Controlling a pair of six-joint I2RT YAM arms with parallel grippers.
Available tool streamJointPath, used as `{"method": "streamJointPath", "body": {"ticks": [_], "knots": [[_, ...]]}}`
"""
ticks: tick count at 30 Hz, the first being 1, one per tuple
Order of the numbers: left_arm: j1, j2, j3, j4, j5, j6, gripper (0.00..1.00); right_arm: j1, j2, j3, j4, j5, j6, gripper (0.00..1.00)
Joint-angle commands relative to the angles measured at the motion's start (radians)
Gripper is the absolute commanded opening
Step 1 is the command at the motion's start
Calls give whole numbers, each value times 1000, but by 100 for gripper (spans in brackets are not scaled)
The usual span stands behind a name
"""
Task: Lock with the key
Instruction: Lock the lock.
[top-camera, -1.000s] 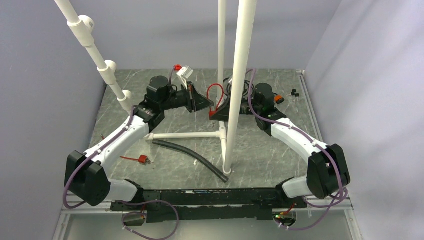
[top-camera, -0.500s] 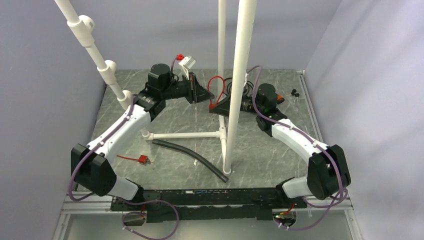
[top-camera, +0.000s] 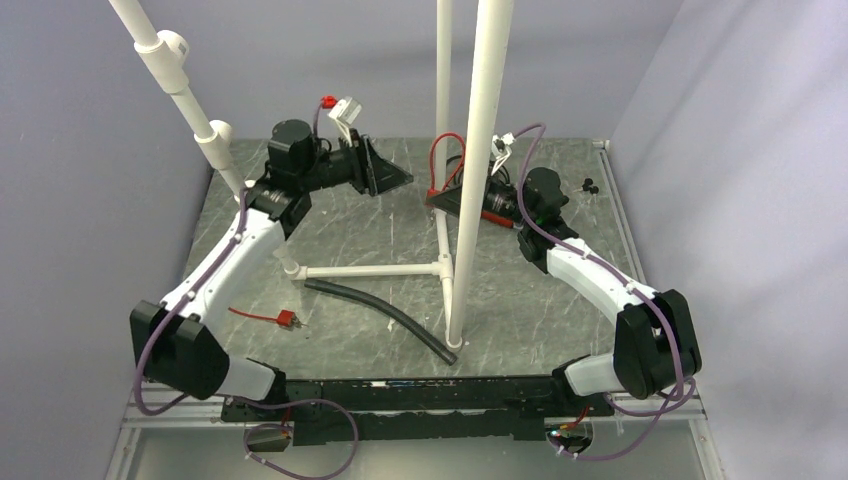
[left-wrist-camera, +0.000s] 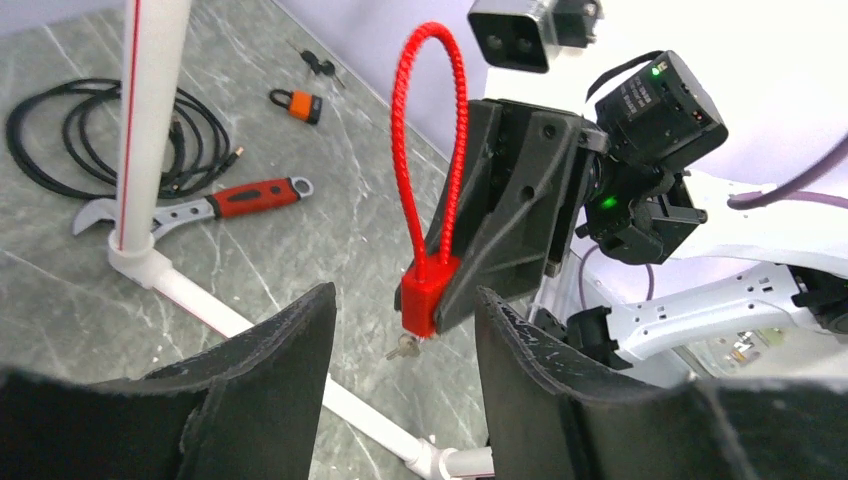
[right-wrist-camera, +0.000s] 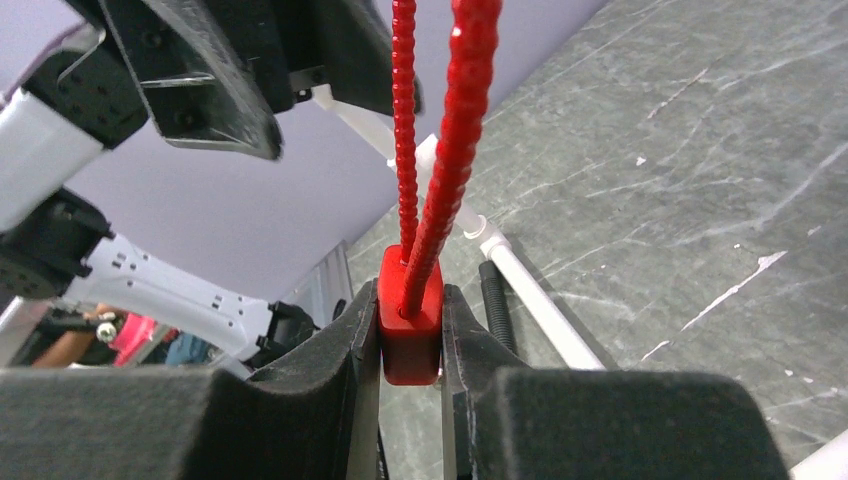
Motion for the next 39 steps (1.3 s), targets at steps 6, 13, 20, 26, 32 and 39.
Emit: {"method": "streamJointPath", "body": {"ticks": [6,13,20,26,32,39], "knots": [[-128,-94,-109,-23,-187,117,58,-7,-51,9,102,79,189,0],[-183,-83,-175,76,-158,54,45,-7,-56,7,120,82,184,0],[-195,-59,-159,127,-175,28,38,-5,-53,10,142,80,193,0],[-195,-54,-160,131,-178,1,34,-5,-53,7,163,75,203,0],[-182,-54,-172,152,-205,-50,27,-1,-54,4,187,49,219,0],[-142,-49,-203,245,-146,-184,6,-1,-51,-7,233,17,245,0]]}}
